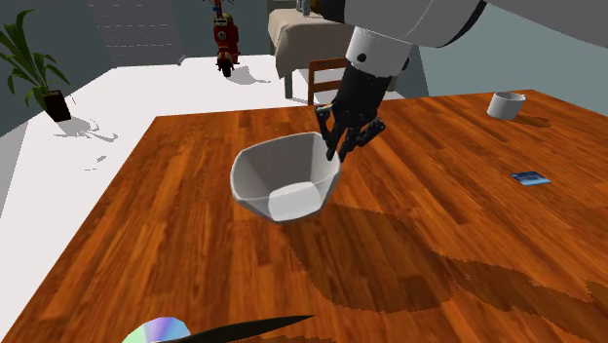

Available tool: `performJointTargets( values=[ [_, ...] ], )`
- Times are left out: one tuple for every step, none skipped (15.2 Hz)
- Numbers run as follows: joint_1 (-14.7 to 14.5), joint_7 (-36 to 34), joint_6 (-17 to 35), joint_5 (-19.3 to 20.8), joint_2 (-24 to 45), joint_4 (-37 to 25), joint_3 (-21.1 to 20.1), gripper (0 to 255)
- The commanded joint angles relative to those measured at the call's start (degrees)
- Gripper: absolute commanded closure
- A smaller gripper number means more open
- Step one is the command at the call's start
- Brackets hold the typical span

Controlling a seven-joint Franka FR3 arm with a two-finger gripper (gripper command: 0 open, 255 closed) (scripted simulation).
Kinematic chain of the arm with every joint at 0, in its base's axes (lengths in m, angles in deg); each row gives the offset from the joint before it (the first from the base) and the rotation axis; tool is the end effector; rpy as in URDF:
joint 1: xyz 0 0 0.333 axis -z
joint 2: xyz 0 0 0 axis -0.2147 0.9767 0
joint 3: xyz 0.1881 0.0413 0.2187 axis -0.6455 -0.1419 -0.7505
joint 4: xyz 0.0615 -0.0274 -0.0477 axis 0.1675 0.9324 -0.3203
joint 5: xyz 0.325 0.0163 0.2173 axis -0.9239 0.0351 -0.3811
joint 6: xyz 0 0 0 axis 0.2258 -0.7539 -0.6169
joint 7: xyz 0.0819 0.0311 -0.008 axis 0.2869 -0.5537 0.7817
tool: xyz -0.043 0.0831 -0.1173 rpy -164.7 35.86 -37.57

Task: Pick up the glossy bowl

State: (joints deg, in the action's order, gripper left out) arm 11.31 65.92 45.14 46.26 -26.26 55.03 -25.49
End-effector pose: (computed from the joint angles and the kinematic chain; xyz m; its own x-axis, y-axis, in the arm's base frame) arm 0.6378 0.0132 0.4716 0.9996 -0.0110 0.0268 -0.0038 -0.9673 -0.2535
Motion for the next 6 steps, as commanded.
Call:
performJointTargets(
  values=[
    [0.0,-0.6,-1.9,0.0,0.5,-2.5,0.0,255],
    [0.0,-0.8,-2.7,0.1,0.6,-3.4,0.0,255],
    [0.1,-0.9,-3.5,0.1,0.7,-4.4,0.0,255],
    [0.1,-1.1,-4.3,0.1,0.9,-5.4,0.0,255],
    [0.1,-1.2,-4.4,0.1,0.9,-5.5,0.0,255],
    [0.1,-1.2,-4.4,0.1,0.9,-5.5,0.0,255]
  ],
)
